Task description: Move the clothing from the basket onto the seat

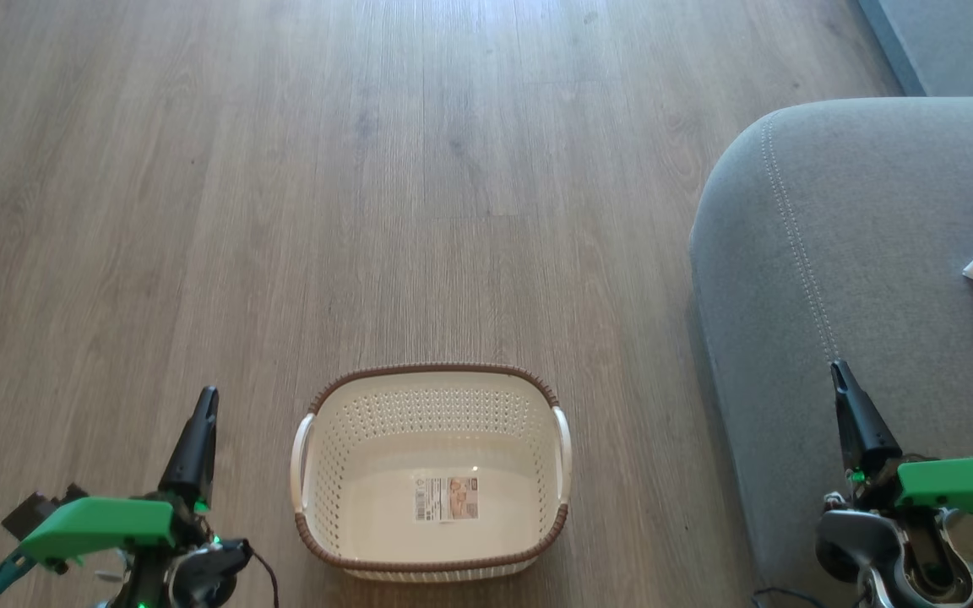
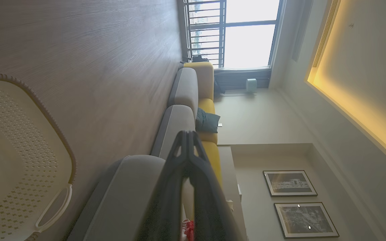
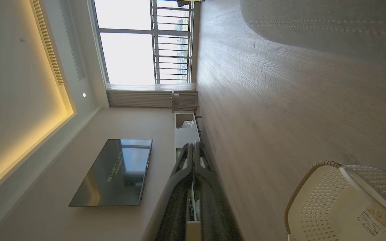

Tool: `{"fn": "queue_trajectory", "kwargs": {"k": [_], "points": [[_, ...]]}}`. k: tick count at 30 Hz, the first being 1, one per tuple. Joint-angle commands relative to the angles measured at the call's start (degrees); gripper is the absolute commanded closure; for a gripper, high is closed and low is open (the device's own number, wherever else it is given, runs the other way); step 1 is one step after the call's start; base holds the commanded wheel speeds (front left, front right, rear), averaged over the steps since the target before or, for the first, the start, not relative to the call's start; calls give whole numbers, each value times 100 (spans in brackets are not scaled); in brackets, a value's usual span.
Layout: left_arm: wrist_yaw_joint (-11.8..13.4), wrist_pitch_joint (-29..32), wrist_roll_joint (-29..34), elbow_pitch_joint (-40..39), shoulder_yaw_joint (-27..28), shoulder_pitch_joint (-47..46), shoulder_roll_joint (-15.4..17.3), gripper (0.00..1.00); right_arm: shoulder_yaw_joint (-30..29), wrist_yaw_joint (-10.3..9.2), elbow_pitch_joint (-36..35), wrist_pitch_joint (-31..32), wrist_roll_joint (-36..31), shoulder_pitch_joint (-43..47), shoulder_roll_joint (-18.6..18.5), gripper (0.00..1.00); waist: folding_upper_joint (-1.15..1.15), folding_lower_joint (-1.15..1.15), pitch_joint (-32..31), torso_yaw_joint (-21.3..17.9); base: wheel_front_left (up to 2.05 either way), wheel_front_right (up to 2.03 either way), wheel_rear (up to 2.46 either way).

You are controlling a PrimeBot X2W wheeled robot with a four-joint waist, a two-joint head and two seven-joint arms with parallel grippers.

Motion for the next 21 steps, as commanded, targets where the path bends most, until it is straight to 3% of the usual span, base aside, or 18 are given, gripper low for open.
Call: {"fn": "queue_trajectory", "kwargs": {"k": [1, 21], "points": [[-58, 60, -186, -165, 240, -342, 68, 100, 97, 0, -187, 77, 183, -326, -86, 100, 0, 0, -3, -9, 0, 0, 0], [-59, 104, -174, -162, 291, -347, 35, 100, 98, 0, -186, 83, 209, -329, -86, 100, 0, 0, -4, -12, 0, 0, 0]]}}
